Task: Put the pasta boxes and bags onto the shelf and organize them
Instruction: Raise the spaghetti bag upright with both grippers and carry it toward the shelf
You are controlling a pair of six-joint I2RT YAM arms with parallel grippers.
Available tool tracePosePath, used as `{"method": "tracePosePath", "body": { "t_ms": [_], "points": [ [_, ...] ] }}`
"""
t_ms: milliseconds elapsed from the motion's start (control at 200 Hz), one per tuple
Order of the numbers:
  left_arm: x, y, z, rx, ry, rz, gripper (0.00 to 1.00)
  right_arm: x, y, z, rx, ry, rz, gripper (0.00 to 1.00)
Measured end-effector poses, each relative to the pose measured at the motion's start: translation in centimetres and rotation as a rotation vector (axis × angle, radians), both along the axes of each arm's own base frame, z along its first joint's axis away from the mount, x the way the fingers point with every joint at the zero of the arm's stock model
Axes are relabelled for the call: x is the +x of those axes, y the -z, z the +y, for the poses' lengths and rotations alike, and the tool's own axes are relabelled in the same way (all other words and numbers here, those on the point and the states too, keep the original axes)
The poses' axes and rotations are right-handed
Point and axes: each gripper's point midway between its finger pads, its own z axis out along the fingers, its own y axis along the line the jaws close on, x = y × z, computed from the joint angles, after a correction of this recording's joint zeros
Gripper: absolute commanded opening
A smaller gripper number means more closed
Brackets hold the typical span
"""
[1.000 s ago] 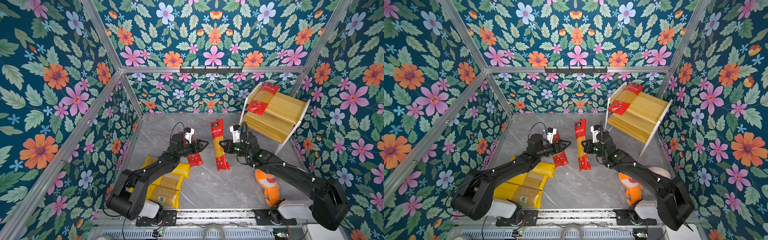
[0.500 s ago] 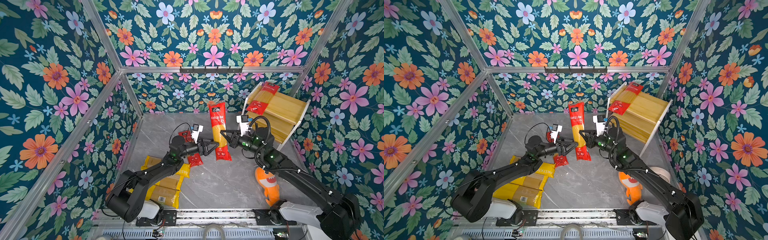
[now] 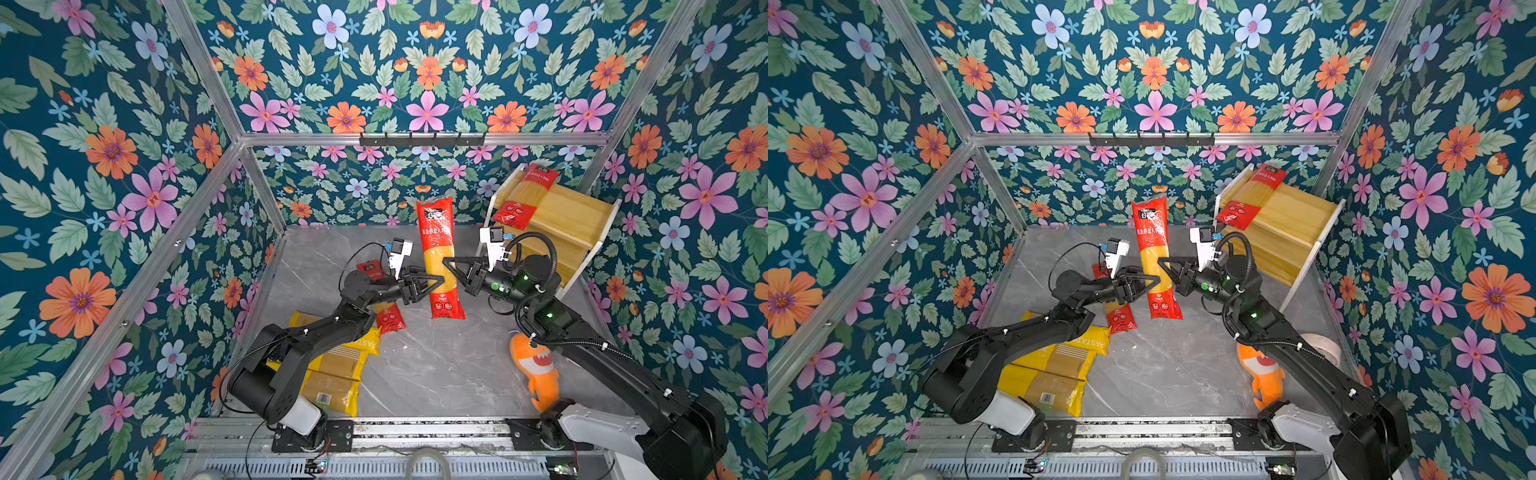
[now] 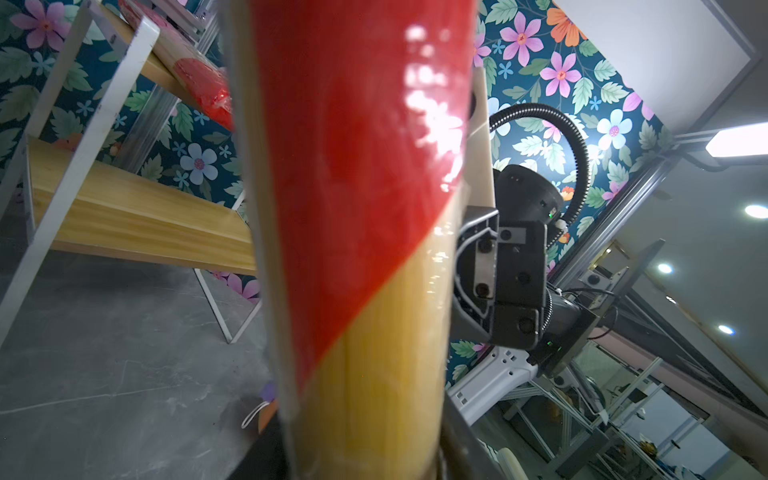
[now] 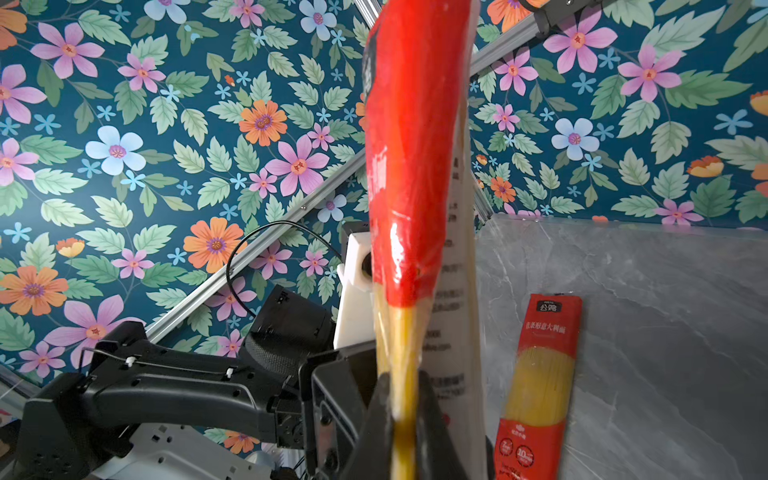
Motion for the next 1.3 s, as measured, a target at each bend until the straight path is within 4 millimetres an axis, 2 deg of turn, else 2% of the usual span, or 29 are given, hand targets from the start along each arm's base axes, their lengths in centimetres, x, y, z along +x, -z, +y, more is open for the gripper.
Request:
{"method": "tracePosePath", "body": {
  "t_ms": [100,140,260,330,430,520,650,800,1000,1065,1225,1300],
  "points": [
    [0.1,0.0,-0.1,0.0,0.006,0.02,0.23,0.4,0.2,-0.3,0.003,0.026,0.01,0.09],
    [0.2,0.0,-0.2,0.003,0.006,0.023,0.2,0.6,0.3,-0.5,0.003,0.042,0.012,0.16],
    [0.5,0.3,-0.2,0.015,0.0,0.048,0.16,1.3,0.4,-1.5,0.006,0.109,0.021,0.35],
    [0.6,0.8,-0.4,0.033,0.003,0.075,0.16,1.3,1.1,-2.0,0.001,0.125,0.038,0.43],
    [0.9,1.5,-0.6,0.063,0.001,0.123,0.16,1.2,2.6,-3.2,-0.02,0.147,0.094,0.47],
    [1.5,1.2,-0.6,0.074,-0.015,0.144,0.17,1.0,4.2,-4.2,-0.046,0.164,0.154,0.51],
    [2.6,0.3,-0.6,0.07,-0.047,0.152,0.17,-0.5,6.8,-3.8,-0.1,0.098,0.23,0.58],
    [3.5,-0.7,-0.8,0.057,-0.067,0.163,0.17,-1.7,9.2,-3.6,-0.122,0.051,0.292,0.58],
    [4.0,-1.3,-1.3,0.036,-0.067,0.206,0.18,-2.3,9.7,-2.4,-0.114,-0.003,0.308,0.54],
    [3.9,-1.6,-1.6,0.03,-0.06,0.21,0.18,-2.1,9.4,-1.9,-0.106,-0.013,0.299,0.49],
    [4.3,-2.5,-2.3,0.017,-0.061,0.204,0.21,-1.7,8.3,-1.5,-0.061,-0.015,0.258,0.24],
    [4.5,-2.8,-2.3,0.012,-0.065,0.206,0.22,-1.4,7.7,-1.6,-0.037,-0.004,0.242,0.17]
  ]
}}
